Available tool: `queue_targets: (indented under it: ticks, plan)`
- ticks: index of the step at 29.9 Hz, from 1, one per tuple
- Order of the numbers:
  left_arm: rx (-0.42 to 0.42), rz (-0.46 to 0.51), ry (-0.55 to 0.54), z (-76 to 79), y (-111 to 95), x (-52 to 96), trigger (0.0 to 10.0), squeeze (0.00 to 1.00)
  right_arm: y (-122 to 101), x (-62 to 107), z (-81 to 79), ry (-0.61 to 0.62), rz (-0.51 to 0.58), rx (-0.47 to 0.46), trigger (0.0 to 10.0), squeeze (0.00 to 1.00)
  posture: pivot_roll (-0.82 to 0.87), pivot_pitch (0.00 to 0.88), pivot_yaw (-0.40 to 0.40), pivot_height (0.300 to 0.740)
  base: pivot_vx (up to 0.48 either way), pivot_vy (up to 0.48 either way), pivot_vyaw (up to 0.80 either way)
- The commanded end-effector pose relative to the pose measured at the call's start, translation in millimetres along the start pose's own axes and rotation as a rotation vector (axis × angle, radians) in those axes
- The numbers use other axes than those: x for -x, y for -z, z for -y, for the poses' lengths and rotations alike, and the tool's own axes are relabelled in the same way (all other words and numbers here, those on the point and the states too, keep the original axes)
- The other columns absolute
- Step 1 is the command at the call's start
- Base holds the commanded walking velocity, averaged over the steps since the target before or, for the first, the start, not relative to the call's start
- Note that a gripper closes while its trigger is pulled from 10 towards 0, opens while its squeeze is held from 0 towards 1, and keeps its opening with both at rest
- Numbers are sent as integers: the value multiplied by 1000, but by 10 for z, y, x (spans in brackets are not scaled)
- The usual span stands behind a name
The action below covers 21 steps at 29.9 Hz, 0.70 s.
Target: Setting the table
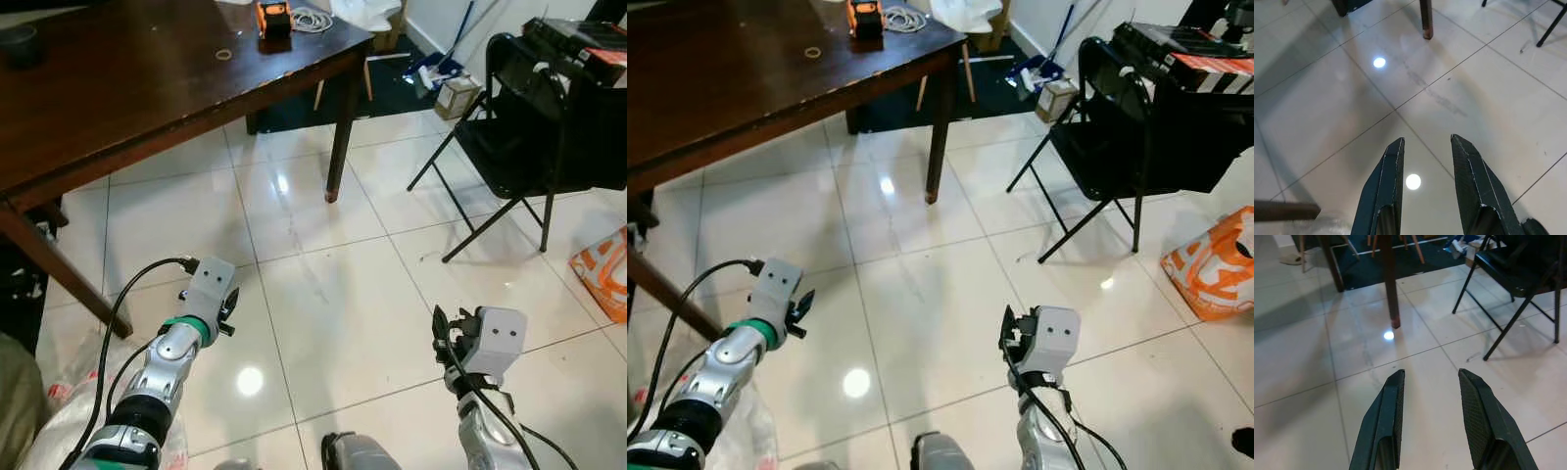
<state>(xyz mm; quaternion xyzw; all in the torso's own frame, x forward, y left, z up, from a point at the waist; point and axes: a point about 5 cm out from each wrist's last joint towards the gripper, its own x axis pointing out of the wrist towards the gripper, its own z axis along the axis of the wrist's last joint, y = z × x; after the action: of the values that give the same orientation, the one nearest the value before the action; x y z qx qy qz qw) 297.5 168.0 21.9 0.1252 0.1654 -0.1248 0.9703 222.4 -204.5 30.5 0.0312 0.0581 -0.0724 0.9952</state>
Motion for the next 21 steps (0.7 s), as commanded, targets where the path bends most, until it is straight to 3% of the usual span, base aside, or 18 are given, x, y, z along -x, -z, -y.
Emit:
queue_targets:
  ticks: [1, 12, 14, 15, 16, 17, 18, 19, 21]
  plan:
    - [-11, -7, 19, 34, 14, -8, 10000, 0, -33, -9, 14, 10, 16, 7, 10000, 0, -47, 10, 30, 740, 330, 0, 0]
    - [-13, 5, 13, 7, -24, -20, 10000, 0, -55, -17, 13, 10, 27, 26, 10000, 0, -45, 12, 37, 740, 315, 0, 0]
    - [13, 42, 22, -10, -119, -34, 10000, 0, -118, -29, 18, 8, 50, 44, 10000, 0, -49, 16, 38, 740, 279, 0, 0]
    - [56, 123, 73, -1, -332, -51, 10000, 0, -227, -46, 16, 4, 90, 53, 10000, 0, -44, 18, 34, 740, 277, 0, 0]
    - [56, 123, 73, -1, -332, -51, 10000, 0, -227, -46, 16, 4, 90, 53, 10000, 0, -44, 18, 34, 740, 277, 0, 0]
    - [118, 267, 165, 14, -731, -38, 10000, 0, -431, -72, 5, -5, 163, 64, 10000, 0, -38, 19, 31, 740, 270, 0, 0]
    - [118, 267, 165, 14, -731, -38, 10000, 0, -431, -72, 5, -5, 163, 64, 10000, 0, -38, 19, 31, 740, 270, 0, 0]
    - [137, 373, 218, 10, -1059, 0, 10000, 0, -607, -104, -5, -12, 222, 66, 10000, 0, -37, 19, 31, 740, 274, 0, 0]
    - [147, 506, 274, 8, -1483, 85, 10000, 0, -862, -148, -23, -24, 306, 71, 10000, 0, -33, 18, 33, 740, 272, 0, 0]
